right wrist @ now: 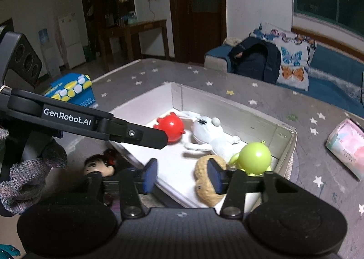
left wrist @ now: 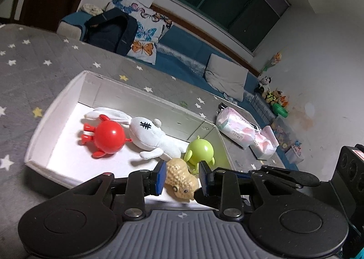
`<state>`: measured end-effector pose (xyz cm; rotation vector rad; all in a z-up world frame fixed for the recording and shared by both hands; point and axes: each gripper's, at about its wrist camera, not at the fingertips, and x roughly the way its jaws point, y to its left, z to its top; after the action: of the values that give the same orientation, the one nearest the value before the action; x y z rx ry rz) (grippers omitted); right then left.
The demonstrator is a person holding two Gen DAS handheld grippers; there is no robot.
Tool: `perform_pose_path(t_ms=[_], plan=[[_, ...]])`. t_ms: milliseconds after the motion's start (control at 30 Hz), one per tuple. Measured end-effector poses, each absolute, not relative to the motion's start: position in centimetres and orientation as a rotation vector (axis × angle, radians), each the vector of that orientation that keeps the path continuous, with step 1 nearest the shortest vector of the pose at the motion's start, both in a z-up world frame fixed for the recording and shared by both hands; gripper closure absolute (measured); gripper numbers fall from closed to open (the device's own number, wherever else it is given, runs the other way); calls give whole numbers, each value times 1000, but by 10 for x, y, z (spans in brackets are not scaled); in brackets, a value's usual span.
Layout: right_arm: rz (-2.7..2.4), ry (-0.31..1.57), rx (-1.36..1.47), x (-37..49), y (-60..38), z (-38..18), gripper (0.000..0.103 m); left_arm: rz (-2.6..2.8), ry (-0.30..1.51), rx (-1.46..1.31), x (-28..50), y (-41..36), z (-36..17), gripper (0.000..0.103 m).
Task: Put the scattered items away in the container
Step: 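Lower the peanut into the box beside the alien and release, then move the right gripper down to the red-haired doll beside the box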
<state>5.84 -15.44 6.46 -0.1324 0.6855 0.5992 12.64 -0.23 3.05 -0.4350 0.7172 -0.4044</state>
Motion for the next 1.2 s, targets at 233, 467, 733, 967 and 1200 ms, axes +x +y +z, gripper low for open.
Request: perform_pose_path(t_ms=[233, 467, 733, 967, 1200], plan=[[630, 624, -129, 23, -144, 69, 52, -360, 673, -427, 93, 22, 36, 70], [688, 641, -131, 7, -126, 60, 52, -300, 652, -442, 68, 49, 35, 70], [738, 678, -138, 3, -100, 43, 43, -254, 684, -494, 52, 73, 17, 69], [766, 710, -137, 8, -83, 33, 43, -245, 707, -557, 41, 90, 3, 69], [781, 741, -142, 13, -71, 23, 43, -231, 724, -617, 37, 100, -8, 69]])
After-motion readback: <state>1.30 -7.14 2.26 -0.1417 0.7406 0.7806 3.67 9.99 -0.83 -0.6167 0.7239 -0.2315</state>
